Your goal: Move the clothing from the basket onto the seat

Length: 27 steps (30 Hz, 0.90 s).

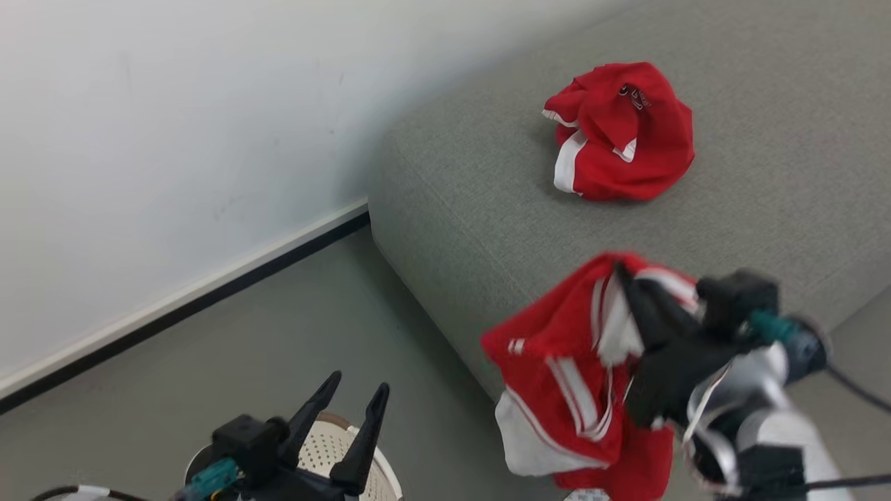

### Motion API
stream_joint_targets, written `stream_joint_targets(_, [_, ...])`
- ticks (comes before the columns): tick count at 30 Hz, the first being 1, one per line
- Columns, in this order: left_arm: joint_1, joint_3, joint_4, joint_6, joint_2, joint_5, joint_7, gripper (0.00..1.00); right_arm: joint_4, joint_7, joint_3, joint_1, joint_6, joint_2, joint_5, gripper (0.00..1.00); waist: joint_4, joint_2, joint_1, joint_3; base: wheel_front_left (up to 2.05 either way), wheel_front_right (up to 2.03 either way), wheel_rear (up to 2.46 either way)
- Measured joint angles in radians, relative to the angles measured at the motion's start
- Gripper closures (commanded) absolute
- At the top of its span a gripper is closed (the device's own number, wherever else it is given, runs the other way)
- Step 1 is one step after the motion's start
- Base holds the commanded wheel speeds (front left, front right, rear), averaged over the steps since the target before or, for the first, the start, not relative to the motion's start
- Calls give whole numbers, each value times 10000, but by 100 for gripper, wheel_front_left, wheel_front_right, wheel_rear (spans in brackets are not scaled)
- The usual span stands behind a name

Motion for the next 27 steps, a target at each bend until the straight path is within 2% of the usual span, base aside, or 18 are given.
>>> stream_joint_targets(6, [-792,-82,-545,-15,198,313,441,0,215,366,-163,-2621,0,-1356,130,100,288,0,1,715,0,0,0])
stream_joint_targets(13, [-1852,40,-1781,155,669,993,999,0,1095,840,-1304,-6156,0,-3373,828,100,788,1,1,2164,0,0,0])
stream_joint_targets(18, [-2541,-4,-2874,238,930,1563,1411,0,2111,1164,-2004,-8705,0,-4880,1124,100,1203,1,3,3398,0,0,0])
stream_joint_targets(23, [-2838,-178,-3528,301,1001,1954,1664,0,3476,1168,-2654,-10876,0,-5800,1181,100,1595,3,4,4552,0,0,0])
stream_joint_targets(27, [-3061,-374,-3952,314,972,2207,1843,0,4746,928,-2811,-11523,0,-6406,882,100,1897,2,3,5329,0,0,0])
